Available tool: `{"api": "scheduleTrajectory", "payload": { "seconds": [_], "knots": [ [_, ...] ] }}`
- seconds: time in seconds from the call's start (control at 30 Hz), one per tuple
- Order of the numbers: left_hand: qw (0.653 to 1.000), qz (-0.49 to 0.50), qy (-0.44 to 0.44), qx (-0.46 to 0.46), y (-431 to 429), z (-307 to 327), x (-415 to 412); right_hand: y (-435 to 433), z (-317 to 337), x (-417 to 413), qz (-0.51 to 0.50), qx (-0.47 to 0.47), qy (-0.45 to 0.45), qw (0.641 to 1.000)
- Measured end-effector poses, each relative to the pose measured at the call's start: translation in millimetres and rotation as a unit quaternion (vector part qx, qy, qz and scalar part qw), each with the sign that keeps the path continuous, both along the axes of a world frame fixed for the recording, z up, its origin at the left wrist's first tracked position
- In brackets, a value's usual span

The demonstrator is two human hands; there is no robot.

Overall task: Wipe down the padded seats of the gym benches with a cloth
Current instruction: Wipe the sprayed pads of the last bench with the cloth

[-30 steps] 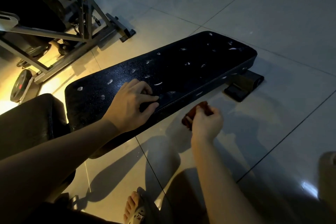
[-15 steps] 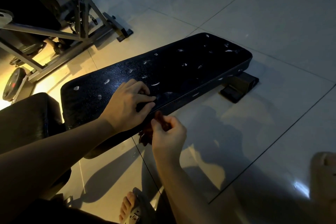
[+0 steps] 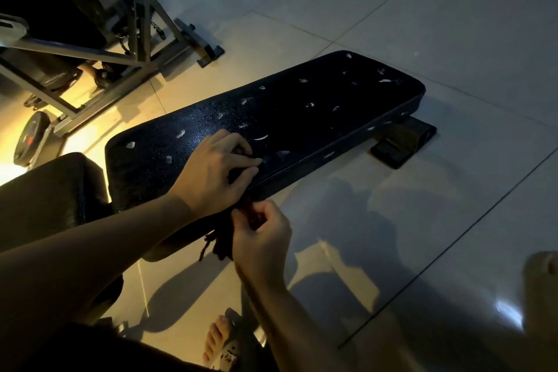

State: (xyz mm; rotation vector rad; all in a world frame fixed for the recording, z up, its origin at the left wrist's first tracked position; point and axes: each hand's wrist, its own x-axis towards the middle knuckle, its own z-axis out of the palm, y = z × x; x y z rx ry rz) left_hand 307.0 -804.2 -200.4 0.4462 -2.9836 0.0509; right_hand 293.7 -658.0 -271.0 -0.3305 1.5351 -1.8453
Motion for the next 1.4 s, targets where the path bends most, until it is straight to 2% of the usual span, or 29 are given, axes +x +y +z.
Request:
{"api": "scheduleTrajectory", "payload": {
  "seconds": [0.07, 0.17, 0.27, 0.37, 0.43, 0.53, 0.67, 0.73, 0.83, 0.9, 0.97, 1.03, 1.13, 1.2, 1.3, 1.4],
  "knots": [
    [1.000, 0.002, -0.002, 0.002, -0.8, -0.2, 0.1, -1.2, -2.9, -19.7, -0.020, 0.024, -0.025, 0.999],
    [1.000, 0.005, 0.000, 0.004, -0.2, -1.1, 0.7, -10.8, -18.7, -90.5, -0.105, 0.082, -0.096, 0.986],
    [1.000, 0.003, 0.003, 0.001, -0.5, -1.2, 0.2, -13.7, -15.8, -97.7, -0.122, 0.098, -0.050, 0.986],
    [1.000, 0.002, 0.004, -0.003, 0.0, -0.2, 0.2, -8.5, -2.6, -35.3, -0.046, 0.038, -0.005, 0.998],
    [1.000, 0.003, 0.001, -0.002, 1.3, 0.1, -0.3, -6.8, -5.5, -20.9, -0.032, 0.013, 0.003, 0.999],
    [1.000, 0.003, 0.008, 0.003, 0.8, -0.5, -1.5, -11.6, -17.0, -69.4, -0.068, 0.056, -0.041, 0.995],
    [1.000, 0.001, 0.015, -0.002, 1.4, -2.6, -0.6, -12.7, -31.5, -156.7, -0.181, 0.119, -0.022, 0.976],
    [1.000, 0.000, 0.015, -0.004, 1.5, -3.1, -1.5, -13.0, -29.3, -150.8, -0.170, 0.106, -0.021, 0.980],
    [1.000, -0.003, 0.003, -0.020, 1.0, -2.8, -1.2, -9.2, -17.9, -84.1, -0.065, 0.051, -0.051, 0.995],
    [1.000, -0.007, -0.005, -0.026, 1.7, -2.2, -3.9, -3.4, -11.8, -57.6, -0.042, 0.017, -0.057, 0.997],
    [1.000, -0.011, -0.001, -0.026, 3.4, -3.1, -13.7, -3.9, -14.0, -74.1, -0.062, 0.017, -0.076, 0.995],
    [0.999, -0.022, -0.003, -0.035, 8.2, -9.1, -29.3, -6.9, -23.2, -113.0, -0.092, 0.032, -0.059, 0.993],
    [0.997, -0.042, -0.031, -0.061, 16.0, -21.7, -48.6, -14.9, -42.3, -162.3, -0.173, 0.086, -0.032, 0.981],
    [0.995, -0.046, -0.037, -0.075, 16.9, -24.7, -57.7, -23.1, -54.3, -175.1, -0.208, 0.107, -0.054, 0.971],
    [0.994, -0.045, -0.038, -0.089, 13.1, -23.2, -72.0, -29.8, -59.7, -170.1, -0.231, 0.092, -0.083, 0.965],
    [0.993, -0.053, -0.044, -0.095, 12.0, -26.9, -82.2, -32.9, -54.5, -157.7, -0.214, 0.048, -0.092, 0.971]
  ]
}}
